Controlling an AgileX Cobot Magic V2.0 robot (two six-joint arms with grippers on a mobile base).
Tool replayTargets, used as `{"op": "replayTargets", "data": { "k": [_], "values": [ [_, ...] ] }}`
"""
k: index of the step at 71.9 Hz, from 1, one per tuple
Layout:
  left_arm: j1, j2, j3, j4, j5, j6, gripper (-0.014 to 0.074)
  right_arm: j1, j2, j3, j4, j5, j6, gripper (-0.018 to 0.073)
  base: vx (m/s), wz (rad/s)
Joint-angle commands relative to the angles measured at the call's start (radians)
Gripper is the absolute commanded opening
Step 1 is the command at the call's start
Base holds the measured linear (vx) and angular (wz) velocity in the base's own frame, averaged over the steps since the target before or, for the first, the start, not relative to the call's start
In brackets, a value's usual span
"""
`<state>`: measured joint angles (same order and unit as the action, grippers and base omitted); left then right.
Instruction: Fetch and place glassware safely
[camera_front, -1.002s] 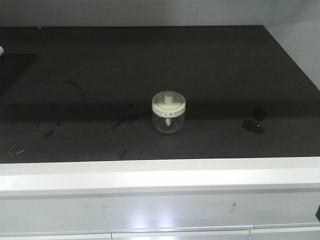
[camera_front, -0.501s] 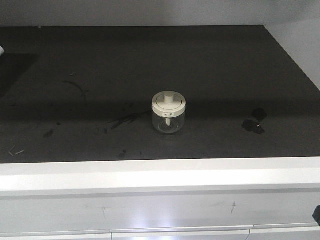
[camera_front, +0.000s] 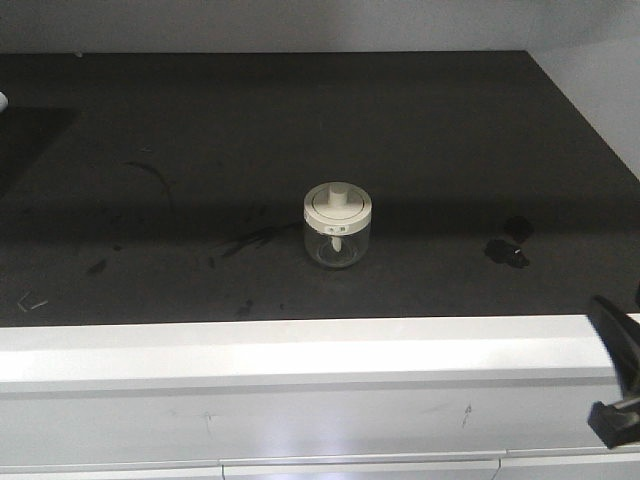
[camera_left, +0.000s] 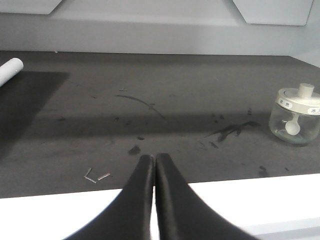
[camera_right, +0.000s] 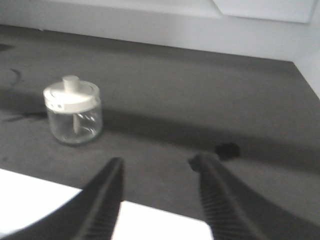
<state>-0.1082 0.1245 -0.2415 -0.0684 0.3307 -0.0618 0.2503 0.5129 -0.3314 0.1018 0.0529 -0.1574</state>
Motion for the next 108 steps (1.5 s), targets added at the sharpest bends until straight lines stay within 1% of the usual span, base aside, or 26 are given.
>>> {"op": "replayTargets", "data": {
  "k": [1, 6, 10, 27, 35, 41, 46, 47, 50, 57, 63, 66, 71, 79, 82, 88, 95, 100, 108],
  "values": [
    [-0.008, 0.011, -0.024, -0.010, -0.080, -0.009, -0.0007, 0.027, 0.067, -0.030, 0.001, -0.176, -0.005, 0.0462, 0.00, 0.00],
    [-0.008, 0.011, -0.024, -0.010, -0.080, -0.009, -0.0007, 0.036, 0.123, -0.037, 0.001, -0.248, 0.000, 0.0492, 0.00, 0.00],
    [-0.008, 0.011, -0.024, -0.010, -0.080, -0.009, -0.0007, 0.035, 0.172, -0.054, 0.001, -0.276, 0.016, 0.0501, 0.00, 0.00],
    [-0.008, 0.011, -0.024, -0.010, -0.080, -0.009, -0.0007, 0.035, 0.434, -0.233, -0.005, -0.292, 0.064, 0.0499, 0.00, 0.00],
    [-0.008, 0.011, -0.024, -0.010, -0.080, -0.009, -0.0007, 0.035, 0.563, -0.323, -0.011, -0.321, 0.097, 0.0499, 0.00, 0.00],
    [-0.008, 0.011, -0.024, -0.010, -0.080, -0.009, -0.0007, 0.035, 0.647, -0.385, -0.043, -0.349, 0.132, 0.0499, 0.00, 0.00],
    [-0.008, 0.011, -0.024, -0.010, -0.080, -0.009, -0.0007, 0.035, 0.720, -0.438, -0.102, -0.364, 0.175, 0.0499, 0.00, 0.00],
    [-0.008, 0.011, -0.024, -0.010, -0.080, -0.009, -0.0007, 0.035, 0.727, -0.448, -0.102, -0.364, 0.184, 0.0499, 0.00, 0.00],
    [-0.008, 0.011, -0.024, -0.010, -0.080, -0.009, -0.0007, 0.035, 0.765, -0.475, -0.156, -0.366, 0.216, 0.0499, 0.00, 0.00],
    [-0.008, 0.011, -0.024, -0.010, -0.080, -0.009, -0.0007, 0.035, 0.844, -0.530, -0.251, -0.383, 0.323, 0.0499, 0.00, 0.00],
    [-0.008, 0.011, -0.024, -0.010, -0.080, -0.009, -0.0007, 0.035, 0.893, -0.559, -0.343, -0.446, 0.453, 0.0499, 0.00, 0.00],
    [-0.008, 0.011, -0.024, -0.010, -0.080, -0.009, -0.0007, 0.035, 0.915, -0.571, -0.407, -0.488, 0.507, 0.0499, 0.00, 0.00],
    [-0.008, 0.011, -0.024, -0.010, -0.080, -0.009, -0.0007, 0.035, 0.947, -0.590, -0.539, -0.563, 0.630, 0.0499, 0.00, 0.00],
    [-0.008, 0.011, -0.024, -0.010, -0.080, -0.009, -0.0007, 0.035, 1.001, -0.617, -0.689, -0.638, 0.803, 0.0499, 0.00, 0.00],
    [-0.008, 0.011, -0.024, -0.010, -0.080, -0.009, -0.0007, 0.035, 1.024, -0.629, -0.745, -0.658, 0.851, 0.0499, 0.00, 0.00],
    [-0.008, 0.011, -0.024, -0.010, -0.080, -0.009, -0.0007, 0.035, 1.062, -0.642, -0.821, -0.693, 0.893, 0.0499, 0.00, 0.00],
    [-0.008, 0.011, -0.024, -0.010, -0.080, -0.009, -0.0007, 0.035, 1.100, -0.645, -0.874, -0.759, 0.899, 0.0499, 0.00, 0.00],
    [-0.008, 0.011, -0.024, -0.010, -0.080, -0.009, -0.0007, 0.035, 1.121, -0.645, -0.889, -0.810, 0.899, 0.0499, 0.00, 0.00],
    [-0.008, 0.011, -0.024, -0.010, -0.080, -0.009, -0.0007, 0.035, 1.149, -0.648, -0.888, -0.837, 0.887, 0.0499, 0.00, 0.00]
  ]
}}
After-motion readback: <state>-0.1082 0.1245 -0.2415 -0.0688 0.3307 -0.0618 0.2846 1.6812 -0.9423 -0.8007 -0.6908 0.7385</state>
